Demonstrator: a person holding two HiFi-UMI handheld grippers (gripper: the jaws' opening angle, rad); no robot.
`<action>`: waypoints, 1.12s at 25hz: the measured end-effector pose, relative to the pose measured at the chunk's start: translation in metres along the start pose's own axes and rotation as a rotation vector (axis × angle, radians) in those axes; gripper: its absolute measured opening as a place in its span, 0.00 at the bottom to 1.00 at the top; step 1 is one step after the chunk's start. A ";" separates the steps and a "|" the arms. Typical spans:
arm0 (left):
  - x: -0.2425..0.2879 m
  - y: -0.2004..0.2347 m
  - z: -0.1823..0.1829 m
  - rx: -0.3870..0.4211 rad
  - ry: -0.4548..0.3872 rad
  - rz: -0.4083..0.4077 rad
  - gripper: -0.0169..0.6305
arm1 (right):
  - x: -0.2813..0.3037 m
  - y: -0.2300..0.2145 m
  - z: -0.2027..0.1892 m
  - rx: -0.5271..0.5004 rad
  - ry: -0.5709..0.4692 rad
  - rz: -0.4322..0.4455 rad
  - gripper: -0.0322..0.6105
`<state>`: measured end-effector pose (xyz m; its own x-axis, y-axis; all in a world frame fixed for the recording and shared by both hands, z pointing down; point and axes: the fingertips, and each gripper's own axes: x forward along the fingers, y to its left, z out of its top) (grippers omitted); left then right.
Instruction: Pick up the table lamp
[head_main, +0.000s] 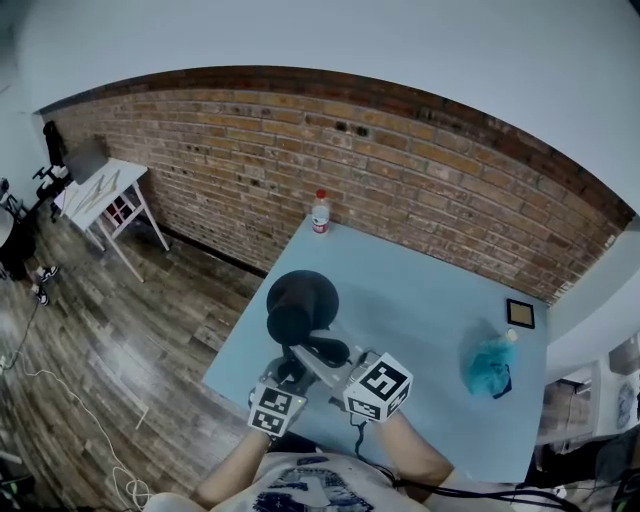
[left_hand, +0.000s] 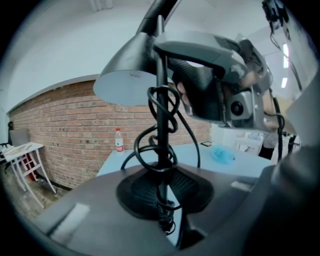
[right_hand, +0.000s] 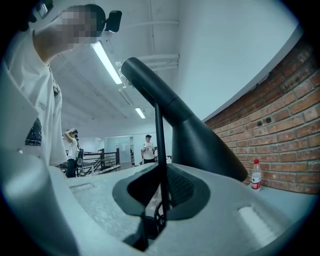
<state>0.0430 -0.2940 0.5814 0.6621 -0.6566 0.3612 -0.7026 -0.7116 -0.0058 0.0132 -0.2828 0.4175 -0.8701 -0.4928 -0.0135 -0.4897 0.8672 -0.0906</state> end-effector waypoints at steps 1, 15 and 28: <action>0.000 0.001 -0.001 0.002 0.003 0.002 0.09 | 0.001 0.000 0.000 0.004 -0.003 0.001 0.11; 0.001 0.013 0.004 0.015 0.000 0.026 0.09 | 0.004 -0.008 0.003 0.013 -0.019 -0.001 0.11; 0.009 0.006 0.011 0.007 -0.010 0.009 0.08 | -0.002 -0.014 0.007 0.007 -0.015 -0.013 0.11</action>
<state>0.0476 -0.3075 0.5742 0.6582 -0.6656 0.3518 -0.7069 -0.7072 -0.0154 0.0221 -0.2947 0.4113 -0.8625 -0.5053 -0.0273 -0.5008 0.8601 -0.0977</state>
